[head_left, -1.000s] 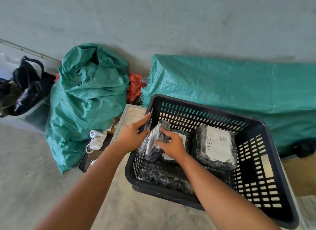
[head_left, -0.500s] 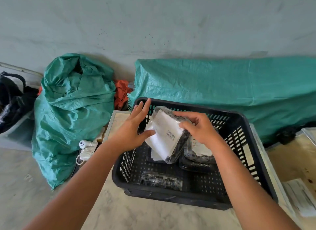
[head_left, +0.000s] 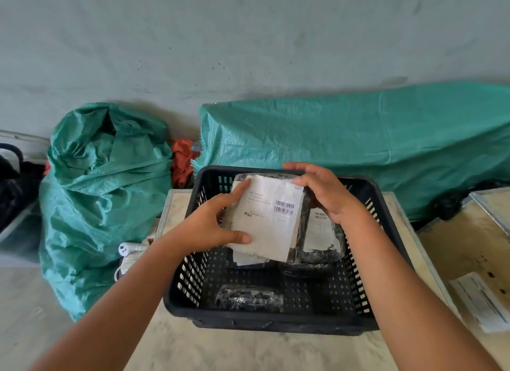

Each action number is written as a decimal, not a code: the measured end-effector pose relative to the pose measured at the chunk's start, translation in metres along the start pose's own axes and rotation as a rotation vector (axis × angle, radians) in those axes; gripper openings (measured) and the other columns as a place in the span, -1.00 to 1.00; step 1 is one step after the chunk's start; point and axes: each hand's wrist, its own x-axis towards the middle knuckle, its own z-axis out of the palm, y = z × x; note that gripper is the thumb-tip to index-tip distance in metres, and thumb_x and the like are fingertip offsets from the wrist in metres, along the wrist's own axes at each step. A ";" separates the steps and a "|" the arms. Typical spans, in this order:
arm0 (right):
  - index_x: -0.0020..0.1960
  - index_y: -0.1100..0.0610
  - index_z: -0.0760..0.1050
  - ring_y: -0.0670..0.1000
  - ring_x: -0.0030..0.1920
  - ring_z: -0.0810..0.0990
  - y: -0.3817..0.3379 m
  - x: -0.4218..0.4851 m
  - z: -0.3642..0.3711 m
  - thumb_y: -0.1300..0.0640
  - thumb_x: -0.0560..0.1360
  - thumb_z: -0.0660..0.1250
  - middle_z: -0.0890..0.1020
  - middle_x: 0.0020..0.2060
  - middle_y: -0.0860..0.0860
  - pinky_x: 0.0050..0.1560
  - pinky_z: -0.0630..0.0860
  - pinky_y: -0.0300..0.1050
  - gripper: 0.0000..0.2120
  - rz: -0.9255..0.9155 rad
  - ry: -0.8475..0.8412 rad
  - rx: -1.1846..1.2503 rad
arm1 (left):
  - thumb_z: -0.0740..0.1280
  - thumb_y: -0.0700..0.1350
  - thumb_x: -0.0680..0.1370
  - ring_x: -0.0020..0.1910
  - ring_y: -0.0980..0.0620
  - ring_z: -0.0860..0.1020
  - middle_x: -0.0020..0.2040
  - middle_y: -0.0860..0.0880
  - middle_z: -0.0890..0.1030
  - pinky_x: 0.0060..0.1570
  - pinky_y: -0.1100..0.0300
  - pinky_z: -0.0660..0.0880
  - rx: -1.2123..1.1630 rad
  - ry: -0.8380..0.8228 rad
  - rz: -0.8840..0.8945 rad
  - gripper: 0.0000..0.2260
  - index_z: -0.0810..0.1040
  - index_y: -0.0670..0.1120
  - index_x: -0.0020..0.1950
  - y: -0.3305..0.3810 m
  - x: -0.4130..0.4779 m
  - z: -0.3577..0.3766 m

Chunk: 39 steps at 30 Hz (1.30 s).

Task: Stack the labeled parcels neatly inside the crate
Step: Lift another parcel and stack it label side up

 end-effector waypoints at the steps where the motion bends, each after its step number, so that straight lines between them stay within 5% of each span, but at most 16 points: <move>1: 0.17 -0.21 0.69 -0.08 0.25 0.60 0.001 0.001 0.002 -0.11 0.34 0.45 0.70 0.14 -0.18 0.42 0.39 0.10 -0.61 -0.003 0.016 0.015 | 0.66 0.14 0.27 0.32 0.32 0.45 0.38 0.39 0.38 0.29 0.29 0.43 -0.038 0.008 -0.023 -0.03 0.14 0.52 0.49 -0.002 0.001 0.000; 4: 0.24 -0.22 0.65 -0.30 0.17 0.62 0.005 0.003 0.005 -0.21 0.36 0.57 0.72 0.10 -0.26 0.26 0.40 -0.15 -0.54 -0.049 0.038 0.085 | 0.66 0.11 0.26 0.24 0.44 0.47 0.29 0.61 0.36 0.13 0.36 0.52 -0.142 0.045 -0.066 -0.06 0.19 0.54 0.45 -0.007 0.001 0.002; 6: 0.34 -0.29 0.56 -0.19 0.29 0.59 0.011 0.004 0.008 -0.26 0.31 0.58 0.68 0.22 -0.16 0.37 0.39 -0.02 -0.39 -0.051 0.053 0.049 | 0.65 0.13 0.26 0.20 0.45 0.49 0.24 0.62 0.39 0.10 0.38 0.53 -0.179 0.082 -0.109 -0.06 0.18 0.53 0.47 -0.011 0.003 0.003; 8: 0.44 -0.44 0.36 -0.05 0.49 0.38 0.019 0.003 0.013 -0.32 0.25 0.58 0.44 0.50 -0.11 0.45 0.30 0.10 -0.20 -0.017 0.015 -0.087 | 0.63 0.15 0.26 0.12 0.55 0.48 0.16 0.64 0.43 0.01 0.52 0.48 -0.186 0.122 -0.146 -0.04 0.15 0.48 0.51 -0.017 0.008 0.005; 11: 0.52 -0.48 0.09 -0.12 0.54 0.17 0.035 0.000 0.030 -0.28 0.22 0.59 0.18 0.61 -0.20 0.47 0.15 0.04 0.01 0.030 -0.104 -0.246 | 0.62 0.13 0.28 0.06 0.59 0.47 0.18 0.52 0.47 -0.08 0.62 0.42 -0.187 0.160 -0.198 0.00 0.12 0.34 0.58 -0.031 0.018 0.013; 15: 0.65 -0.23 0.04 0.00 0.53 0.30 0.066 0.006 0.050 0.03 0.42 0.60 0.27 0.59 -0.05 0.48 0.31 -0.01 0.00 0.115 -0.164 -0.366 | 0.57 -0.02 0.45 0.08 0.28 0.52 0.36 0.15 0.43 -0.11 0.48 0.52 -0.074 0.025 -0.314 -0.01 -0.06 0.25 0.63 -0.046 0.039 0.027; 18: 0.67 -0.12 0.00 0.01 0.46 0.37 0.088 0.009 0.063 0.12 0.48 0.56 0.31 0.57 0.01 0.42 0.36 -0.10 -0.01 0.219 -0.159 -0.366 | 0.51 -0.12 0.51 0.19 -0.02 0.57 0.38 -0.08 0.50 0.21 0.07 0.56 0.033 -0.083 -0.393 0.02 -0.22 0.20 0.63 -0.056 0.055 0.040; 20: 0.67 -0.11 -0.02 0.05 0.43 0.41 0.101 0.015 0.073 0.13 0.47 0.57 0.34 0.55 0.05 0.41 0.40 -0.06 0.01 0.261 -0.130 -0.399 | 0.49 -0.13 0.52 0.23 -0.11 0.54 0.39 -0.14 0.46 0.27 -0.04 0.52 0.081 -0.098 -0.441 0.02 -0.27 0.21 0.62 -0.064 0.061 0.046; 23: 0.67 -0.15 -0.07 0.16 0.36 0.48 0.114 0.026 0.089 0.07 0.45 0.56 0.36 0.49 0.11 0.36 0.48 0.07 0.03 0.328 -0.116 -0.515 | 0.46 -0.15 0.54 0.20 -0.09 0.54 0.43 -0.14 0.42 0.15 0.07 0.56 0.097 -0.107 -0.494 0.02 -0.32 0.20 0.61 -0.081 0.061 0.057; 27: 0.66 -0.17 -0.11 0.20 0.34 0.49 0.132 0.033 0.103 0.06 0.46 0.55 0.35 0.47 0.15 0.24 0.49 -0.01 0.05 0.415 -0.166 -0.608 | 0.44 -0.17 0.56 0.11 -0.03 0.55 0.45 -0.17 0.42 0.03 0.14 0.57 0.098 -0.156 -0.565 0.04 -0.39 0.15 0.59 -0.103 0.060 0.076; 31: 0.67 -0.12 -0.14 0.21 0.40 0.45 0.139 0.041 0.110 0.14 0.49 0.53 0.29 0.52 0.18 0.32 0.47 0.02 0.04 0.484 -0.147 -0.606 | 0.44 -0.15 0.55 0.27 -0.09 0.48 0.52 -0.22 0.31 0.18 0.08 0.51 0.148 -0.160 -0.581 0.05 -0.40 0.16 0.59 -0.112 0.068 0.081; 35: 0.68 -0.05 -0.17 0.19 0.40 0.45 0.140 0.033 0.110 0.13 0.53 0.49 0.29 0.54 0.18 0.29 0.48 -0.03 0.01 0.438 -0.120 -0.585 | 0.46 -0.13 0.54 0.31 -0.11 0.43 0.55 -0.26 0.20 0.02 0.24 0.45 0.162 -0.135 -0.553 0.04 -0.36 0.22 0.59 -0.117 0.067 0.080; 39: 0.68 -0.01 -0.18 0.24 0.49 0.37 0.154 0.029 0.119 0.11 0.55 0.46 0.11 0.62 0.25 0.38 0.41 0.00 -0.02 0.479 -0.104 -0.614 | 0.47 -0.17 0.53 0.55 -0.21 0.19 0.63 -0.24 -0.02 0.30 0.10 0.37 0.188 -0.128 -0.534 0.02 -0.27 0.19 0.63 -0.138 0.065 0.086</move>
